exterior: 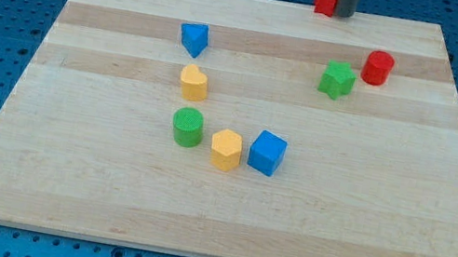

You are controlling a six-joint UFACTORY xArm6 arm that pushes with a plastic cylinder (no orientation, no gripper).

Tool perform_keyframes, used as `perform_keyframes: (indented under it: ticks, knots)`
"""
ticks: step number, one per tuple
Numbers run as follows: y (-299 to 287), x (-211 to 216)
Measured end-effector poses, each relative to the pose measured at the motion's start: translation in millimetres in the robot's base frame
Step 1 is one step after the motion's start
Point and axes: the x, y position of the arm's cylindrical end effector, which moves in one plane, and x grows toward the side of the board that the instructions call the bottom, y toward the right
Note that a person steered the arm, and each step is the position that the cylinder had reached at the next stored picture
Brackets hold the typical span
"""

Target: Move your arm towards the green star

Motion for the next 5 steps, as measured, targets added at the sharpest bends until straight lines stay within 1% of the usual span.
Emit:
perform_keyframes:
  ticks: [3, 5]
  knots:
    - [-41.4, -0.7]
    - [-52.2, -0.6]
